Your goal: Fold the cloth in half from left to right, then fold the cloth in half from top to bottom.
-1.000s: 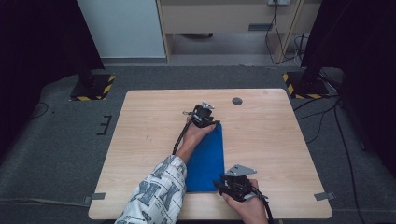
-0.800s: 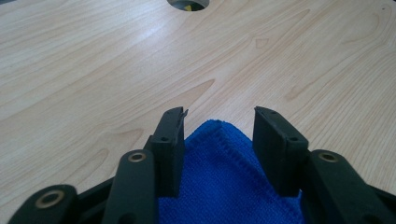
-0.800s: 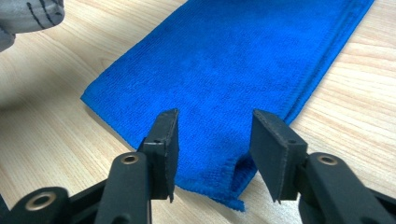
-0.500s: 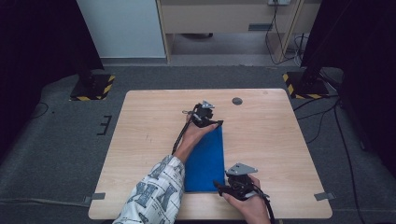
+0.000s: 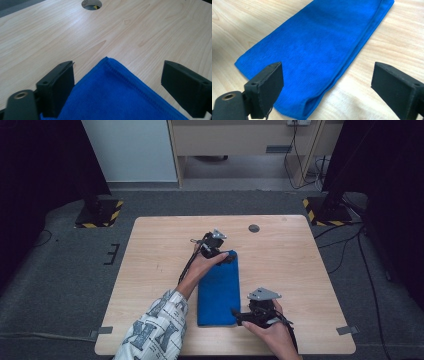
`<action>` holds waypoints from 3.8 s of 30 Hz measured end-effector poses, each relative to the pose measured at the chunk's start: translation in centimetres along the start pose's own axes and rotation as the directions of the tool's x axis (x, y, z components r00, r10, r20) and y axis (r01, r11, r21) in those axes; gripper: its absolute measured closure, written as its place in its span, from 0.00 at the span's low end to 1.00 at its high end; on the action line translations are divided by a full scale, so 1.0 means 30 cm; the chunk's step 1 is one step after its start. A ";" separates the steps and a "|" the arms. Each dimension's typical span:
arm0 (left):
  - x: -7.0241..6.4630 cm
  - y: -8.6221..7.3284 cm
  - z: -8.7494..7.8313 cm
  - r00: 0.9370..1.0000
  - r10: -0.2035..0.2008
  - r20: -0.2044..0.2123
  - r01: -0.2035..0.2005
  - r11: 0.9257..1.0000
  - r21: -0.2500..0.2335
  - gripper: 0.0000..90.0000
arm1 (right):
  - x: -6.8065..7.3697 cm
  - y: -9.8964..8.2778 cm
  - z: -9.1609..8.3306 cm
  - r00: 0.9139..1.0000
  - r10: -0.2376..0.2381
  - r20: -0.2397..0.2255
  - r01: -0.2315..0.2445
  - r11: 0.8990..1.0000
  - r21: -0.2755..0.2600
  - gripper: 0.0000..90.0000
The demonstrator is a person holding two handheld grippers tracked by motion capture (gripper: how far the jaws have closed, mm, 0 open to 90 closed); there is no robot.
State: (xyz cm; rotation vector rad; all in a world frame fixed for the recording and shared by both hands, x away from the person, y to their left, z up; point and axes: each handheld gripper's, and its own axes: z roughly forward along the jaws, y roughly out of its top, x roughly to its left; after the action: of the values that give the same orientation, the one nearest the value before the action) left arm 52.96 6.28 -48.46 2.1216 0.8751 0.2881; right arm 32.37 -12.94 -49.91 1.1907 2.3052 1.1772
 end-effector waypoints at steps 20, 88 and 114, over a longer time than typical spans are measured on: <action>0.043 -0.091 -0.178 0.996 -0.007 -0.086 0.006 1.000 -0.006 0.07 | -0.151 0.170 0.126 0.997 -0.078 0.020 0.078 0.997 -0.017 0.12; 0.185 -0.170 -0.123 0.982 -0.121 -0.143 0.122 0.992 0.000 0.32 | -0.362 0.422 0.530 0.995 -0.013 0.095 -0.005 0.984 0.180 0.99; 0.230 -0.211 -0.047 0.971 -0.149 -0.186 0.158 0.987 0.033 0.47 | -0.403 0.388 0.551 0.995 0.067 0.076 -0.078 0.985 0.151 0.88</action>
State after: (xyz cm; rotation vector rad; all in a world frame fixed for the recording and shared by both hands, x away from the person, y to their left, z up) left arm 54.25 14.52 -52.91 2.0804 1.1579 0.3891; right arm 55.58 -9.80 -52.44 1.3578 2.3537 0.9779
